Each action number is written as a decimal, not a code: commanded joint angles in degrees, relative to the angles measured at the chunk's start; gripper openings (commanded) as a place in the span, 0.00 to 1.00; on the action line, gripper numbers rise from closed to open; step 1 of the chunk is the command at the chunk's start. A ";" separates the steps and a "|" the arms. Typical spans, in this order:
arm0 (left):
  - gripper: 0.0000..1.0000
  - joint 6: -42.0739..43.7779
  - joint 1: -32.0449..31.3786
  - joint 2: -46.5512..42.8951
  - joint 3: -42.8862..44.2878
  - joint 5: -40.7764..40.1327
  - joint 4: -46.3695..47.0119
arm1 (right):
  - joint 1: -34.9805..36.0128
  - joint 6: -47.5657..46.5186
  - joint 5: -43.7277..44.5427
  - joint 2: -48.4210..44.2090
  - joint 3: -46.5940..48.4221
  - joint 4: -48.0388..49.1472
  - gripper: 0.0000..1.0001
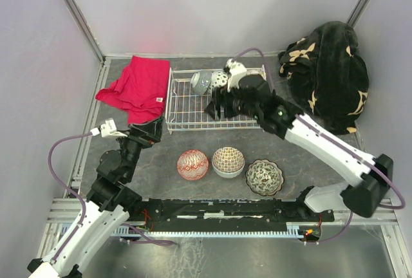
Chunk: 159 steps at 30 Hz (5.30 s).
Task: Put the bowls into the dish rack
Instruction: Turn the bowl upside down on the dish rack, then pick up the bowl from the center of the board, then turn the bowl upside down on the dish rack.
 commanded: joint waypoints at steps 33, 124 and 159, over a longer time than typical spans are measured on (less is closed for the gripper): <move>0.99 2.97 -0.19 2.66 1.30 1.55 2.74 | 31.50 10.31 26.11 -21.52 -25.58 -27.41 0.51; 0.99 2.29 -0.12 -0.61 1.62 1.51 1.49 | -5.62 34.16 -15.92 33.53 12.05 65.17 0.02; 0.99 2.00 -0.11 -0.70 1.70 1.88 1.48 | -3.92 41.74 -2.83 49.11 4.99 88.10 0.02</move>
